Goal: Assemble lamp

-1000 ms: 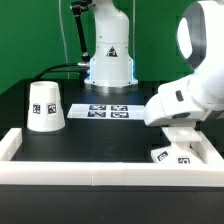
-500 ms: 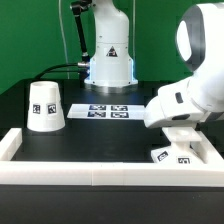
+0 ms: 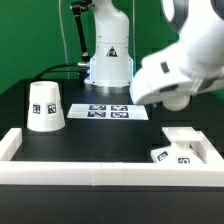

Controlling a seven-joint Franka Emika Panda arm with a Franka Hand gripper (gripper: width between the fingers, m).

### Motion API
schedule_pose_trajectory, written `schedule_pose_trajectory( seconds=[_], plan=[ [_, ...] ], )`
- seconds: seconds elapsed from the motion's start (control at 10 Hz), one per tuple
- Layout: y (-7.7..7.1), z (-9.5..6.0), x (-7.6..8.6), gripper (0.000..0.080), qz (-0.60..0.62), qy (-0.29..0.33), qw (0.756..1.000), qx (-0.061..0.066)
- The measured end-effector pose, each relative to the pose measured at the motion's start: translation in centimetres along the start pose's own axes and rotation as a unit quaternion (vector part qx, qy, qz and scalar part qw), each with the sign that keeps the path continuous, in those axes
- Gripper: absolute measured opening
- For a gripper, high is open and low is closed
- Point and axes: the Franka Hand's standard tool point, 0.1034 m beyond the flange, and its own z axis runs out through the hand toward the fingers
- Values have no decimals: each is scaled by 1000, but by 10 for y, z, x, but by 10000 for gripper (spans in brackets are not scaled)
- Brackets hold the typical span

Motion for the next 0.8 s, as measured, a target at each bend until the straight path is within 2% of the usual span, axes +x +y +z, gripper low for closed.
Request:
schedule_pose_trajectory(
  seconds=[0.2,0.4,0.6,0.8],
  plan=[
    [10,-16,2,576,4,18,1000,5],
    [10,-16,6,576,4,34,999,2],
    [23,-23,21,576,-3,97,995,2],
    [31,-57,10,576,-1,166,986,-7]
  ],
)
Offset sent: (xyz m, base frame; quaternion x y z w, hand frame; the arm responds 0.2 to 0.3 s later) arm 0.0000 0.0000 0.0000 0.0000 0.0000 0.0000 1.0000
